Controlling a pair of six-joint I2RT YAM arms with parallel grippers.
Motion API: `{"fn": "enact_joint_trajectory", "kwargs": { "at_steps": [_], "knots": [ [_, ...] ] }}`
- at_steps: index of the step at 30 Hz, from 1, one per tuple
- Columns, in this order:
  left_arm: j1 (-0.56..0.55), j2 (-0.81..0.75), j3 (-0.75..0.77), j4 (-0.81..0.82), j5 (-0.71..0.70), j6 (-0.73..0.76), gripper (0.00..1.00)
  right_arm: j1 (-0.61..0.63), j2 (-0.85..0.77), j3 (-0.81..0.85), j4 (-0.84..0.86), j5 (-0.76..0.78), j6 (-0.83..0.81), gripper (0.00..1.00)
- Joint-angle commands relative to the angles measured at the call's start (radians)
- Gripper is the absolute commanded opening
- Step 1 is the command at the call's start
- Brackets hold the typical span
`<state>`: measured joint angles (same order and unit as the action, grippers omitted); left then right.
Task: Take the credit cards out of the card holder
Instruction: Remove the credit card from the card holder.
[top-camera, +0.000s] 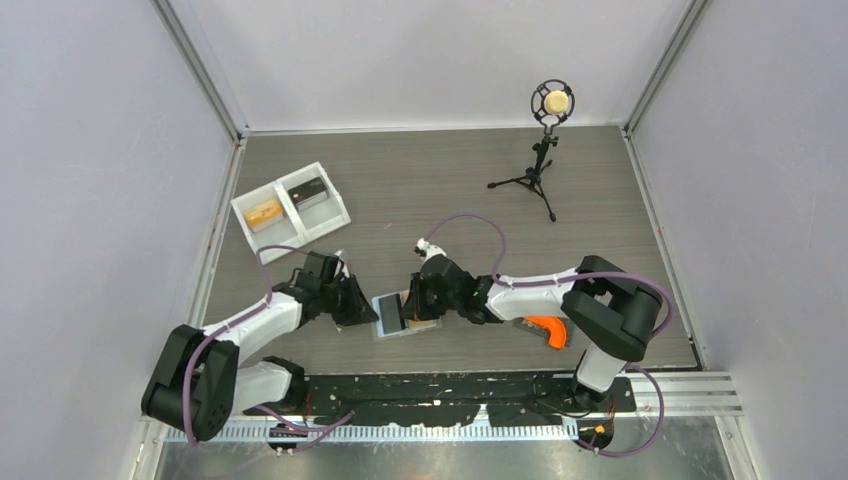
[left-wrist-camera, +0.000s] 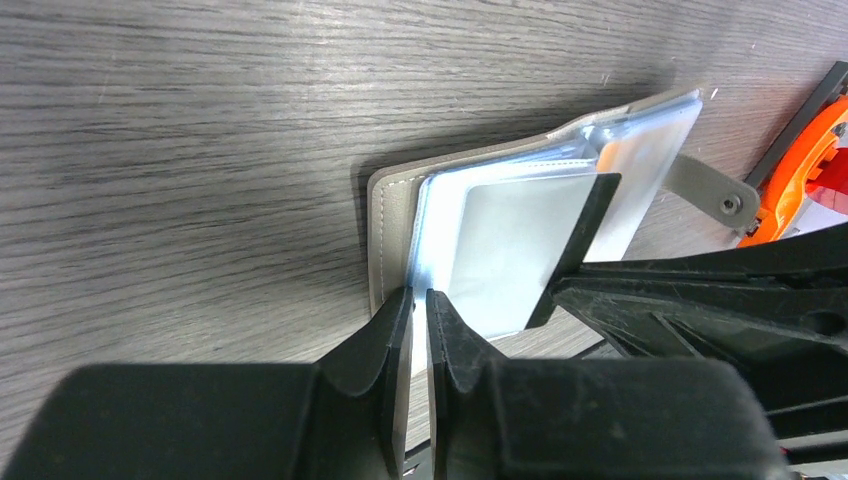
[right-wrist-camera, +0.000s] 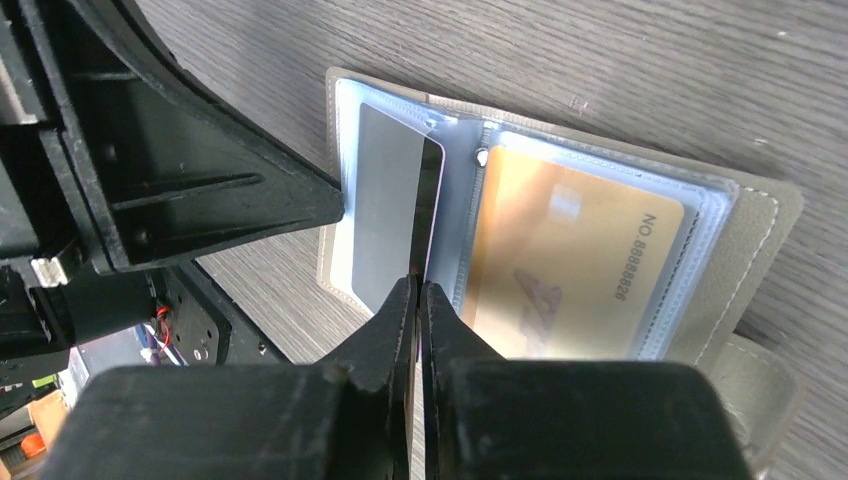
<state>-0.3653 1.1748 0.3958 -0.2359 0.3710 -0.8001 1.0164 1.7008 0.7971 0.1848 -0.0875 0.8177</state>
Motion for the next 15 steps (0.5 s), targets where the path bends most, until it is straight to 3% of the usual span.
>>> {"fn": "enact_joint_trajectory", "kwargs": {
  "at_steps": [1,15],
  "knots": [
    [-0.003,0.043,-0.007,-0.037,-0.056,0.032,0.13,-0.011,-0.067,-0.035,0.009,0.023,-0.027,0.05],
    [-0.003,0.04,0.032,-0.061,-0.051,0.044,0.14,-0.04,-0.2,-0.06,-0.076,0.04,-0.1,0.05]
  ]
}}
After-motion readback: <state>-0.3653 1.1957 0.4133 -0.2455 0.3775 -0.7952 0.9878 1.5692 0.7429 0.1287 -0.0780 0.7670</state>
